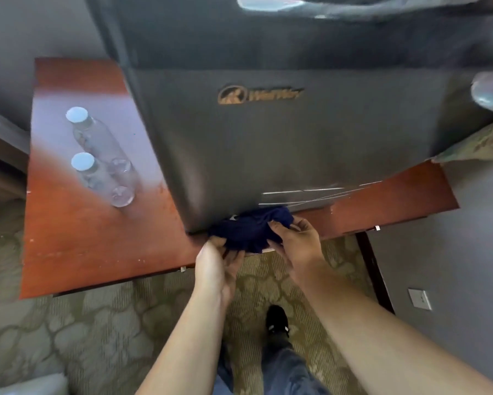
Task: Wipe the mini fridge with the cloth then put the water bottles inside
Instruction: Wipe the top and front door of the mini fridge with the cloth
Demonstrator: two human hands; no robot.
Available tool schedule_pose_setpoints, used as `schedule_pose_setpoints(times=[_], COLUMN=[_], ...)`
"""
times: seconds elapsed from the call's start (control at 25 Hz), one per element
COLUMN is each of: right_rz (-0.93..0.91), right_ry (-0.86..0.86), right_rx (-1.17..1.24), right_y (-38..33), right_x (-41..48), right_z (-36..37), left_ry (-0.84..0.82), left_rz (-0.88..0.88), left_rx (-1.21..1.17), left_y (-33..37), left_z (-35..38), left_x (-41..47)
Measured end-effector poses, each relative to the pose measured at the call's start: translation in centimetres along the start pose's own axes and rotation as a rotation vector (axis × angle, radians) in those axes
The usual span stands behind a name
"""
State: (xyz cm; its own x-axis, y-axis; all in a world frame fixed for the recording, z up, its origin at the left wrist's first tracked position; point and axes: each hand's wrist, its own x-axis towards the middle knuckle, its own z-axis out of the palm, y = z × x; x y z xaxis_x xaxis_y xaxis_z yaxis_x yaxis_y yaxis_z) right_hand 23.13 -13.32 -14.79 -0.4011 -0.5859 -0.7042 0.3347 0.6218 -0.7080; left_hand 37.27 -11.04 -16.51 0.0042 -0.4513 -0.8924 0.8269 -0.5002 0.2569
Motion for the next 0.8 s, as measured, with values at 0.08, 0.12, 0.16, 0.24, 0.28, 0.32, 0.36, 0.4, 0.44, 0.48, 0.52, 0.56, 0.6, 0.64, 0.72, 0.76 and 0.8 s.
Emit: schedule_pose_setpoints(times=[0.08, 0.12, 0.16, 0.24, 0.28, 0.32, 0.36, 0.4, 0.44, 0.48, 0.52, 0.56, 0.6, 0.64, 0.72, 0.76, 0.8], right_rz=[-0.010, -0.019, -0.031, -0.051, -0.060, -0.062, -0.061, -0.067, -0.089, -0.123, -0.160, -0.189, -0.210, -0.227, -0.252, -0.257, -0.258], right_ry=[-0.013, -0.024, -0.040, -0.078, -0.097, -0.116, -0.137, -0.158, -0.169, -0.163, -0.143, -0.120, -0.102, -0.094, -0.100, -0.112, -0.130], right_rx=[0.035, 0.043, 0.050, 0.086, 0.113, 0.133, 0.143, 0.149, 0.153, 0.156, 0.159, 0.167, 0.173, 0.176, 0.171, 0.155, 0.134], right_y=[-1.9, -2.9, -4.0, -6.1, -7.0, -7.8, -8.7, -9.6, -10.6, -11.7, -12.9, -14.2, -15.4, -16.5, -17.8, -18.0, -17.9], right_x=[0.2, 0.5, 0.9, 1.9, 2.5, 3.2, 3.9, 4.6, 5.4, 6.2, 6.9, 7.5, 8.1, 8.5, 9.2, 9.4, 9.4], right_z=[-2.1, -3.3, -4.6, -7.5, -8.9, -10.2, -11.6, -12.9, -14.5, -15.8, -17.2, -18.5, -19.5, -20.6, -21.8, -21.9, -21.7], left_ry=[-0.032, -0.044, -0.054, -0.101, -0.126, -0.133, -0.119, -0.106, -0.102, -0.103, -0.106, -0.106, -0.105, -0.106, -0.117, -0.119, -0.114], left_rz=[-0.010, 0.009, 0.037, 0.118, 0.155, 0.181, 0.201, 0.213, 0.219, 0.216, 0.210, 0.206, 0.209, 0.216, 0.224, 0.228, 0.235], left_rx=[-0.007, 0.023, 0.057, 0.116, 0.132, 0.135, 0.130, 0.123, 0.122, 0.123, 0.130, 0.139, 0.149, 0.153, 0.139, 0.126, 0.108], left_y=[-1.0, -1.6, -2.4, -4.5, -5.7, -6.9, -8.2, -9.5, -11.0, -12.4, -13.7, -15.1, -16.3, -17.6, -19.1, -19.4, -19.4], left_z=[2.0, 3.0, 4.1, 6.5, 7.9, 9.4, 10.9, 12.3, 13.9, 15.4, 16.9, 18.3, 19.5, 20.6, 21.9, 22.1, 21.9], left_x=[-1.3, -2.0, -2.7, -4.3, -5.1, -5.7, -6.2, -6.5, -6.7, -6.8, -6.9, -6.9, -6.8, -6.8, -6.9, -6.9, -7.0])
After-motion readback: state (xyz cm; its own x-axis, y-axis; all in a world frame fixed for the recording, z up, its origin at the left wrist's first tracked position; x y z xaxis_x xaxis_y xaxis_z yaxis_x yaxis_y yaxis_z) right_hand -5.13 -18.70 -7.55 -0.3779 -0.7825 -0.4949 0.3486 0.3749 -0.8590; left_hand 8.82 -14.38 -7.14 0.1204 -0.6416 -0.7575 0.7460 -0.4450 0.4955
